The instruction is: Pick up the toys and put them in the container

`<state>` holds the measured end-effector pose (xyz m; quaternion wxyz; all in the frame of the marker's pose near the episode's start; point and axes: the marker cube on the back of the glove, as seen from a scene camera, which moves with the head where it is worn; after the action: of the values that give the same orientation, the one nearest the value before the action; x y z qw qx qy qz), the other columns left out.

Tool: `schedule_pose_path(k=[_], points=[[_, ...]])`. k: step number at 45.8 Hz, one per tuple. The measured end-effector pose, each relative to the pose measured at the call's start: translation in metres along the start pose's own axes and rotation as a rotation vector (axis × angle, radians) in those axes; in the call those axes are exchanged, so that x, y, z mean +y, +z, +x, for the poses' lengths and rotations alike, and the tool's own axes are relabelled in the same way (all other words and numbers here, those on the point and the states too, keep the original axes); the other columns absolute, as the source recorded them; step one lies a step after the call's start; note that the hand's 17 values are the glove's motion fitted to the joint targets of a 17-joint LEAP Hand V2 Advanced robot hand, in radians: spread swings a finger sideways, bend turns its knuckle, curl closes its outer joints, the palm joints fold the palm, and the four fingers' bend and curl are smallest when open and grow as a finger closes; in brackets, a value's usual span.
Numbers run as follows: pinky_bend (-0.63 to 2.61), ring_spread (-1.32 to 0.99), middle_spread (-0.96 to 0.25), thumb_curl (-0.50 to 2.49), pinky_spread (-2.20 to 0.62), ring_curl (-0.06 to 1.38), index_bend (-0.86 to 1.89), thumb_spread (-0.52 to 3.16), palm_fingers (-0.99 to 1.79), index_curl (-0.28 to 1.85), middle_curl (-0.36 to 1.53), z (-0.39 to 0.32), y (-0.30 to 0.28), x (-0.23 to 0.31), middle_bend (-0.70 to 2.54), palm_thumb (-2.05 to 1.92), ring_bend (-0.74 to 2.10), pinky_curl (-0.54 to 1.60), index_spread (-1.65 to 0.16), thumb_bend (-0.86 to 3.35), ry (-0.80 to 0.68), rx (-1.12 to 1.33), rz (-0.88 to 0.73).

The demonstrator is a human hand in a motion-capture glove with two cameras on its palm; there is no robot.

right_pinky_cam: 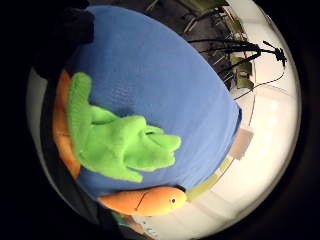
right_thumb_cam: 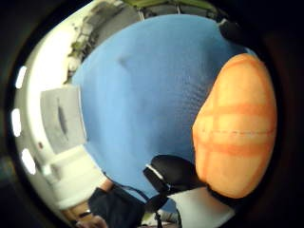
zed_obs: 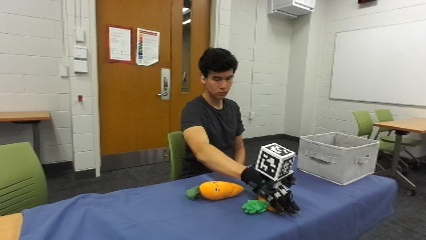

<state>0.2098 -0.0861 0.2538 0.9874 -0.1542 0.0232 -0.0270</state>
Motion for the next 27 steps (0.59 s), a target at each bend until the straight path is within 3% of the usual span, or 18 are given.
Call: schedule_pose_path(k=[5,9,13,19,20,27], points=[[0.81,-0.3,-0.08,0.29,-0.18,0.2,0.3,0.88,0.05,0.55,0.38,0.001,0.001,0.003,0.25,-0.01,0.61,0.33,-0.23,-0.03,0.014,-0.004,0.002],[0.78,-0.3,-0.08,0.3,-0.2,0.18,0.56,0.91,0.17,0.63,0.36,0.002,-0.002,0.005,0.17,0.05,0.53,0.32,-0.27,-0.01,0.024,-0.02,0.037],[0.72,-0.34,-0.1,0.32,-0.23,0.19,0.66,0.96,0.37,0.68,0.37,0.001,-0.006,0.009,0.23,0.16,0.62,0.31,-0.28,0.04,0.041,-0.032,0.085],[0.67,-0.39,-0.15,0.37,-0.26,0.24,0.64,1.09,0.6,0.74,0.4,0.001,-0.015,0.016,0.31,0.41,0.8,0.3,-0.29,0.17,0.067,-0.026,0.132],[0.66,-0.38,-0.14,0.35,-0.26,0.22,0.66,1.09,0.5,0.75,0.39,0.001,-0.015,0.017,0.27,0.35,0.75,0.29,-0.29,0.13,0.07,-0.021,0.135],[0.69,-0.44,-0.26,0.46,-0.31,0.3,0.41,1.09,0.79,0.78,0.47,0.004,-0.019,0.022,0.5,0.58,0.98,0.31,-0.3,0.24,0.098,0.005,0.111]])
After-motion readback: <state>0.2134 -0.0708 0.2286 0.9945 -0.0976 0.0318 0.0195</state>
